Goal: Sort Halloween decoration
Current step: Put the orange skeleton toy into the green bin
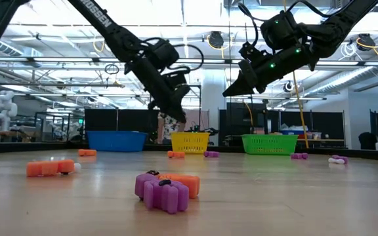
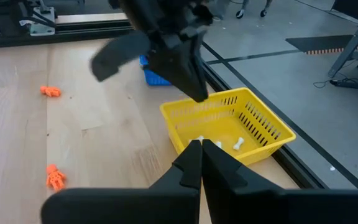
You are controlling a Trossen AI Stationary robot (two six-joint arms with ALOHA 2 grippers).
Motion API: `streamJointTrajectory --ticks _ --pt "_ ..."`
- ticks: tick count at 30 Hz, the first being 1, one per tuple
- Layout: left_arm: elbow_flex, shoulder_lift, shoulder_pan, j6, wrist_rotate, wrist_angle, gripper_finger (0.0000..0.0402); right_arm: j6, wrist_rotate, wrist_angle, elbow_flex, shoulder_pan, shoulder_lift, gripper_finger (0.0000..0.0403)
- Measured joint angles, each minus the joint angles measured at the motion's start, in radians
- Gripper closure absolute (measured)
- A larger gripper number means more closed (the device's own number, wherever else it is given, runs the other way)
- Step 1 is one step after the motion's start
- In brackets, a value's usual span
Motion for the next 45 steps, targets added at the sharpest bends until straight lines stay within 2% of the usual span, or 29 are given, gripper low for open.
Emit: streamJointTrajectory --ticks 5,17,23,28,33,39,45 --pt "-0.138 -0.064 -0.048 0.000 -0.062 0.146 0.0400 -0.017 0.000 -0.021 0.000 0.000 0.000 0.0403" --pt "-0.580 -0.327 -0.197 -0.026 -0.066 0.592 0.0400 -0.018 0.001 -0.052 0.000 -0.001 0.000 0.0403" --pt "-0.765 -0.360 -0.247 -0.025 -0.065 0.862 0.0400 -0.021 0.002 -0.077 0.003 0.010 0.000 0.0403" --pt "-0.869 -0.360 -0.261 -0.019 -0.064 1.021 0.0400 -0.037 0.008 -0.304 0.090 0.064 0.001 0.0403" --pt "-0.932 -0.360 -0.274 0.004 -0.064 1.080 0.0400 0.057 0.057 -0.583 0.187 0.140 0.001 0.0403" --pt "-0.968 -0.360 -0.292 0.008 -0.063 1.085 0.0400 0.251 0.059 -0.978 0.279 0.226 0.001 0.0400" --pt "-0.977 -0.359 -0.300 0.037 -0.063 1.106 0.0400 0.487 0.054 -1.211 0.326 0.334 0.001 0.0362"
